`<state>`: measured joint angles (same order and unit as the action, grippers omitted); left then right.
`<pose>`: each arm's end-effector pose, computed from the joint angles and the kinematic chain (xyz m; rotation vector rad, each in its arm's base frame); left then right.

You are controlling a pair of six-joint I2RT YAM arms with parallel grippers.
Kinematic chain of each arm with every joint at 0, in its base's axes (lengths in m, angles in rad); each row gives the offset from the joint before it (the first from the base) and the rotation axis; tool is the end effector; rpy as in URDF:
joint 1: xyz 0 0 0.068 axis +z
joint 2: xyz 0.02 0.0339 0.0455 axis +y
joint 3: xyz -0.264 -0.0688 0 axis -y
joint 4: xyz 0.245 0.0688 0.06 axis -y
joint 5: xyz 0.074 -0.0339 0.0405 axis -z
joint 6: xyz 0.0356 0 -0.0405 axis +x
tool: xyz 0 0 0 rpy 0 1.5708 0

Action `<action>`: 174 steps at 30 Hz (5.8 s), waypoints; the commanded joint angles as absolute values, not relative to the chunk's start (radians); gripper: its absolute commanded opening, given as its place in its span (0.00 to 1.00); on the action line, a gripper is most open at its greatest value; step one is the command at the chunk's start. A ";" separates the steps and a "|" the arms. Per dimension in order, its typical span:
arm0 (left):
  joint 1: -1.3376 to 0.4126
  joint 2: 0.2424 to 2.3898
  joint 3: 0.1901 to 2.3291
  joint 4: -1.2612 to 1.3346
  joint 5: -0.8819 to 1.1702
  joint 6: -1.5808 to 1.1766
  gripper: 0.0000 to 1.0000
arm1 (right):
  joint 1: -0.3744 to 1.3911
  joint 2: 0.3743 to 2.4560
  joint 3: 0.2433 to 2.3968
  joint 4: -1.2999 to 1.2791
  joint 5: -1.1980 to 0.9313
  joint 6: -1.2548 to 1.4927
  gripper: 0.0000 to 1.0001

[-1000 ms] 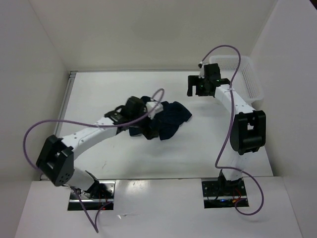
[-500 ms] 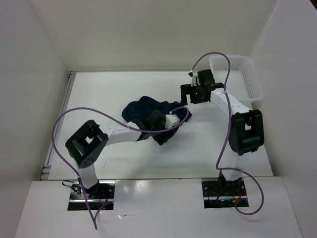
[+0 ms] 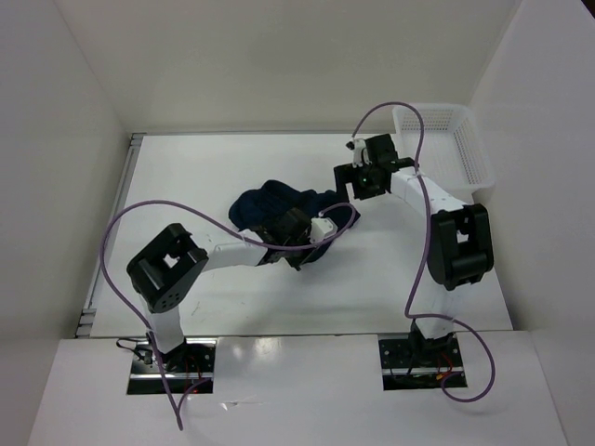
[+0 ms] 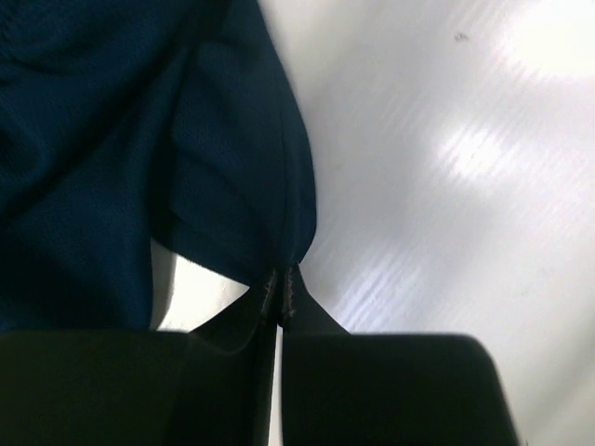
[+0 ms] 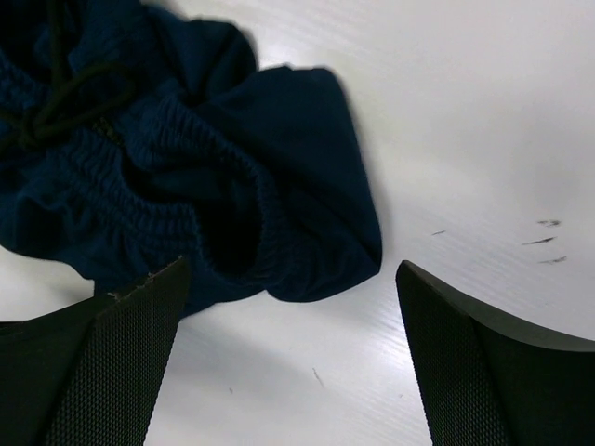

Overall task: Fold and stack the shorts
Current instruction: Flatten the shorts out

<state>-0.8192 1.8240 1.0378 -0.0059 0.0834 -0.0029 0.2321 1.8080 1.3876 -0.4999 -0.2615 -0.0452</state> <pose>0.2563 -0.2786 0.1602 0.9965 2.2002 -0.4883 0.3831 0.1000 0.2386 -0.4533 2.4499 0.4042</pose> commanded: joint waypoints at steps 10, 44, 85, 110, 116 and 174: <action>-0.821 1.692 1.023 -0.075 0.138 0.000 0.00 | 0.356 1.905 1.353 -0.449 -0.179 -0.064 0.79; -0.031 0.890 0.970 -0.550 0.061 0.000 0.00 | 0.207 1.465 1.266 -0.683 -0.325 -0.176 0.00; -0.048 0.359 0.619 -0.754 0.123 0.000 0.00 | 0.196 1.268 1.032 -0.756 -0.327 -0.328 0.00; -0.048 0.501 0.667 -0.679 0.365 0.000 0.90 | 0.206 1.204 1.222 -1.199 -0.195 -0.508 0.92; -0.098 1.083 0.774 -0.623 0.316 0.000 0.79 | 0.286 1.293 1.298 -0.913 -0.206 -0.376 0.91; -0.188 1.199 0.872 -0.556 0.024 0.000 0.75 | 0.443 1.422 1.086 -0.667 -0.119 -0.538 0.79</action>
